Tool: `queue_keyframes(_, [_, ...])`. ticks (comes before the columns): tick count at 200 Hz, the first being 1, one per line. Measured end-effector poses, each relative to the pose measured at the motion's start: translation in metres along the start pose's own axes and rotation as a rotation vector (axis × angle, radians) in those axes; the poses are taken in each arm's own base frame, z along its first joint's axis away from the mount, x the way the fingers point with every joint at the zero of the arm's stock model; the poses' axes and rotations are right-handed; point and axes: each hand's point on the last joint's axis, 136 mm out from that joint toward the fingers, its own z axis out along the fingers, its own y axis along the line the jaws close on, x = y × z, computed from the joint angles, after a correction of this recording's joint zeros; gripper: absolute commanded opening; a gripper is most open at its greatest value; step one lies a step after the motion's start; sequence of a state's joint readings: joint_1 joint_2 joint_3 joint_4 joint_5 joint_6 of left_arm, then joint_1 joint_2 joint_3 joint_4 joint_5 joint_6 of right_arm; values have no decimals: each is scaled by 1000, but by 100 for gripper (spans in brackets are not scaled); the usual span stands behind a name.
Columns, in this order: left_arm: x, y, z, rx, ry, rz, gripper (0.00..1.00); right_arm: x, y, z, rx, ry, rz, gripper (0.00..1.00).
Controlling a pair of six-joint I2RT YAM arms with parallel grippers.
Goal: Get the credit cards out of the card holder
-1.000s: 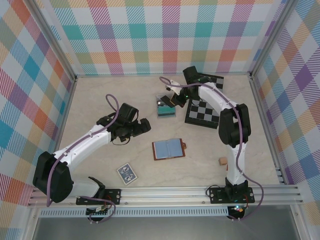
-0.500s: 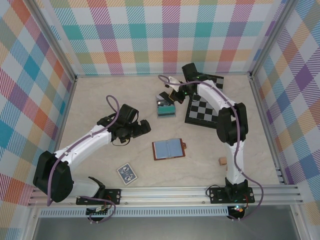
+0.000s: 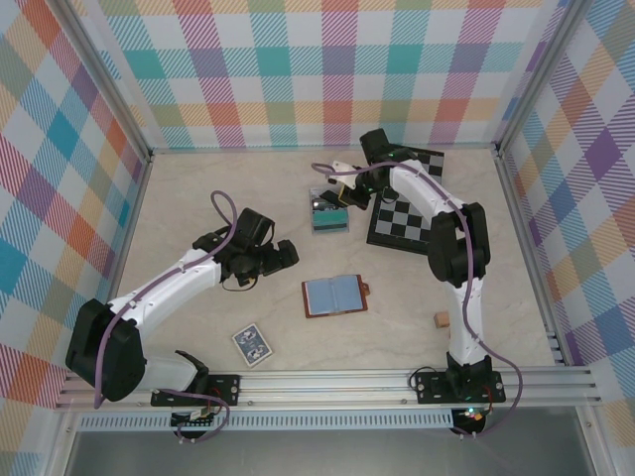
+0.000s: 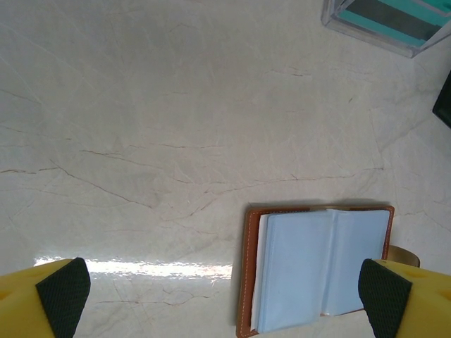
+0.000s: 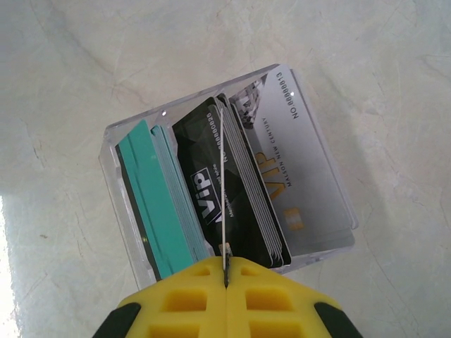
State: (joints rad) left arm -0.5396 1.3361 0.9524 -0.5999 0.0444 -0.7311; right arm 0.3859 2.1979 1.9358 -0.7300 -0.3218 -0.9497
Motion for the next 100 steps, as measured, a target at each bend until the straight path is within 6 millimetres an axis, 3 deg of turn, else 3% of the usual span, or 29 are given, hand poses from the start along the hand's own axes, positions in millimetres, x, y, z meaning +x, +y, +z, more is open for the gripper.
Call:
queue_keyframes(60, [1,-1,0,9,10,-2,100,0,3,2,-3,12,-56,3])
queue_keyframes(100, [1,-1,0,11,11,-5,100,1,8,14,-10,38,-81,5])
